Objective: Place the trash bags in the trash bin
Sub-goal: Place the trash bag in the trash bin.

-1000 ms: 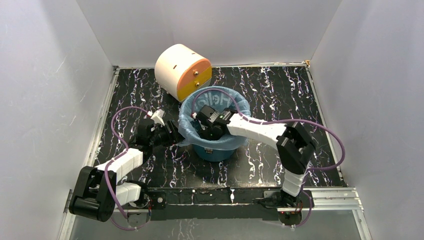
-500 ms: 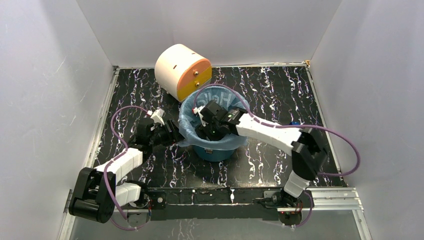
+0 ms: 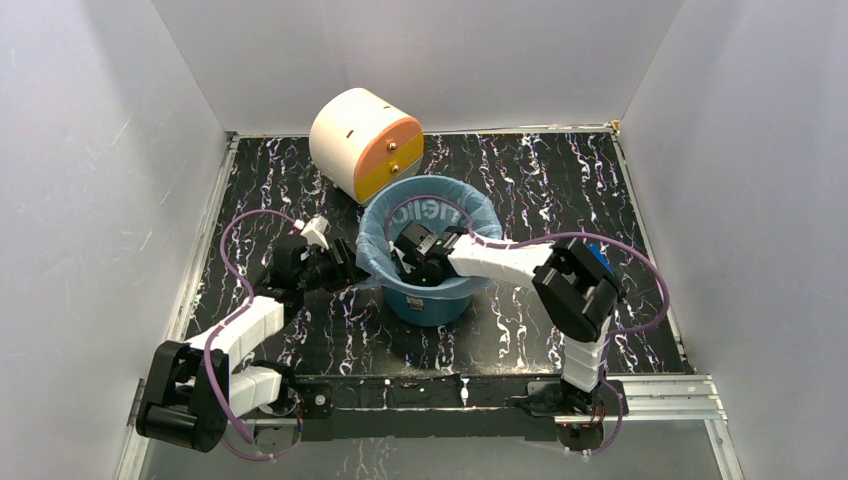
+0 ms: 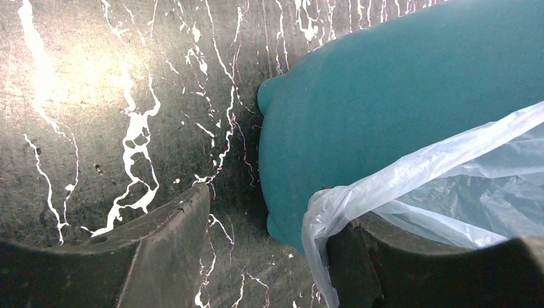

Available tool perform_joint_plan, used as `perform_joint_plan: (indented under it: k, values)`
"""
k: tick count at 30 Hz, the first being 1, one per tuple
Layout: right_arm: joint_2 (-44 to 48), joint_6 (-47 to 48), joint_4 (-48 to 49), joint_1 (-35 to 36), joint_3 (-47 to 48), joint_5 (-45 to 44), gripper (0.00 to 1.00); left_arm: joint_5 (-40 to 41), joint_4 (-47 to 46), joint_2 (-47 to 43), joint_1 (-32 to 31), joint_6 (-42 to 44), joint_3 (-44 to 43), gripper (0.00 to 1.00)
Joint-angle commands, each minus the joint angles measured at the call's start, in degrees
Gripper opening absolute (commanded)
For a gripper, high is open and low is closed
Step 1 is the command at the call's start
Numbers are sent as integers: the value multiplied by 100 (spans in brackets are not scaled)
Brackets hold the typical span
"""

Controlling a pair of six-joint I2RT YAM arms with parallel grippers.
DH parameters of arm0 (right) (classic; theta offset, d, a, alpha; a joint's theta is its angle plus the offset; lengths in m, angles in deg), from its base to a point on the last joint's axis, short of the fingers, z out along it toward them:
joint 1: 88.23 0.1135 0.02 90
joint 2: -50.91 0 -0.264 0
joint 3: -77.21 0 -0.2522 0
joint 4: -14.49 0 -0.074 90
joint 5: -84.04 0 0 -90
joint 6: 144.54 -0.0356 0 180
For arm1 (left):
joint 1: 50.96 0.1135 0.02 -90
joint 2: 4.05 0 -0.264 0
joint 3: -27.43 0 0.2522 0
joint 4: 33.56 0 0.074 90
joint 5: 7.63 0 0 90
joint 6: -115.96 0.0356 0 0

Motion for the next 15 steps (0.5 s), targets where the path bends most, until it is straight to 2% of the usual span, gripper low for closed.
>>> perform_joint_plan:
  k: [1,9,15]
  values:
    - [-325,-102,-294,27,-128,95,80,52,129,-203,-19,108,-246,61]
    - [-489,-114,-673,21,51,-73,80,97,281,-323,-19,172,-266,62]
    - [75,-76,-398,21,253,114,83,131,313,-364,-22,187,-258,62]
